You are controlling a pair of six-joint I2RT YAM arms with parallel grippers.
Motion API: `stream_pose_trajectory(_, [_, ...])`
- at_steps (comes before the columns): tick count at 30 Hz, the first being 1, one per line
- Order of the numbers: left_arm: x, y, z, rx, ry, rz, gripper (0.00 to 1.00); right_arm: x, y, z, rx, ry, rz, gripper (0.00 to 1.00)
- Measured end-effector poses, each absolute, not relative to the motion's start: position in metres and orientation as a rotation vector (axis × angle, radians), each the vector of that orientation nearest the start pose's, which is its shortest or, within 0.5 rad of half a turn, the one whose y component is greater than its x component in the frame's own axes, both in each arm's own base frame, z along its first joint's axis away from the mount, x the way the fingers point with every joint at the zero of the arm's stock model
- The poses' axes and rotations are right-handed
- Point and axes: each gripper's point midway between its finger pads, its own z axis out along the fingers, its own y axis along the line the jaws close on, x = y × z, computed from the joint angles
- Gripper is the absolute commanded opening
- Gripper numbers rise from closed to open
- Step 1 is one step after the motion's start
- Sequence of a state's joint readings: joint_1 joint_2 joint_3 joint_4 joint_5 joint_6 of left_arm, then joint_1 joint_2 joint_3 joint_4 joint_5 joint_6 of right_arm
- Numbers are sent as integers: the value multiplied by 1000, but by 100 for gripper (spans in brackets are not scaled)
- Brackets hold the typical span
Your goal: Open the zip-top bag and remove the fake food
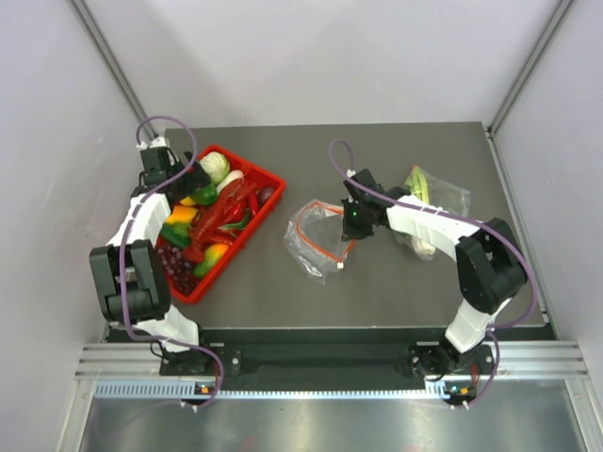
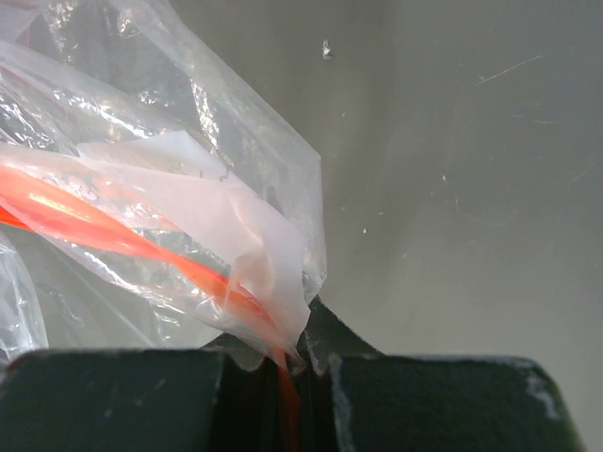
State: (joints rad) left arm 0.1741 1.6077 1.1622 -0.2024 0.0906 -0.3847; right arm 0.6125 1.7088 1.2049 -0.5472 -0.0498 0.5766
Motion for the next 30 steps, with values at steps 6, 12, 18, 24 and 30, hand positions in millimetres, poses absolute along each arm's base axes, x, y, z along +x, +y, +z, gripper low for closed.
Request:
stream_pose_trajectory(6, [437,31,170,-494,2116,-304,99,307,254,83,-72,2686,466,0])
stream_pose_trajectory(12, [412,15,212,-375,2046,-359,99,312,256,91,-78,2672,465,24])
stream_pose_trajectory(18, [387,4,255,-296,1992,-379,99,317,253,103,-106,2651,434,72])
stream_pose_trajectory(24, [355,3,266,-287,2023,-347,99,318,247,130,-128,2586,428,99])
stream_pose_trajectory(30, [338,9,282,-311,2031,-287,99,309,238,179,-153,2474,468,100])
